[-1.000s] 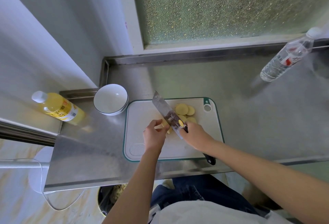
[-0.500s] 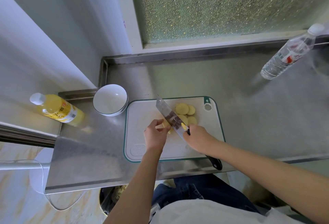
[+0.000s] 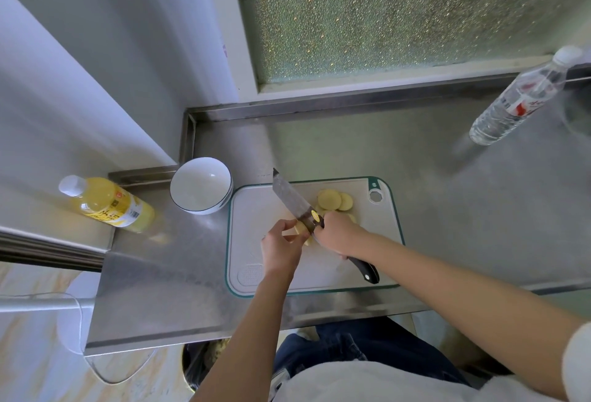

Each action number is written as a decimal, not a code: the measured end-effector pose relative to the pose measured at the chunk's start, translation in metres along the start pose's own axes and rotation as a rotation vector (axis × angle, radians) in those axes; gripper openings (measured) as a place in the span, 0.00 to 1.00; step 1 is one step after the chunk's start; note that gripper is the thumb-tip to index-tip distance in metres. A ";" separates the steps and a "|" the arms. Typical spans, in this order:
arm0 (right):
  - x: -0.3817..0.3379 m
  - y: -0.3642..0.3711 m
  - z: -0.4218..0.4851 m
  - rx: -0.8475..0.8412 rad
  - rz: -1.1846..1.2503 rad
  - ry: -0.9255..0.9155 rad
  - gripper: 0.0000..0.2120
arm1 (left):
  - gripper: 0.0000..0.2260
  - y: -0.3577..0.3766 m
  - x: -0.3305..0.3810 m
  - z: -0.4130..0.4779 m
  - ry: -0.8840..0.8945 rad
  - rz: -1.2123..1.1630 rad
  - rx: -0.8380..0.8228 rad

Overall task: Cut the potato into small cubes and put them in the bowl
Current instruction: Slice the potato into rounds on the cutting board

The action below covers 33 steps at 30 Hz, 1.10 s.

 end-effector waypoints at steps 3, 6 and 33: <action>0.007 0.003 -0.004 -0.016 0.028 -0.004 0.16 | 0.11 0.001 -0.002 -0.001 -0.006 -0.012 -0.002; 0.019 0.004 -0.012 -0.063 0.047 0.001 0.16 | 0.10 0.000 0.000 0.001 -0.004 -0.006 -0.008; 0.013 0.034 0.022 -0.037 0.111 -0.113 0.09 | 0.12 0.000 -0.001 0.004 -0.036 0.018 -0.045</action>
Point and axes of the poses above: each hand's wrist, its own z-axis towards the middle knuckle, its own y-axis out of the palm, x = y × z, the point moved 10 cm from there along z, towards the middle knuckle, and after that the axes turned 14 degrees about y, right-handed, at the moved point
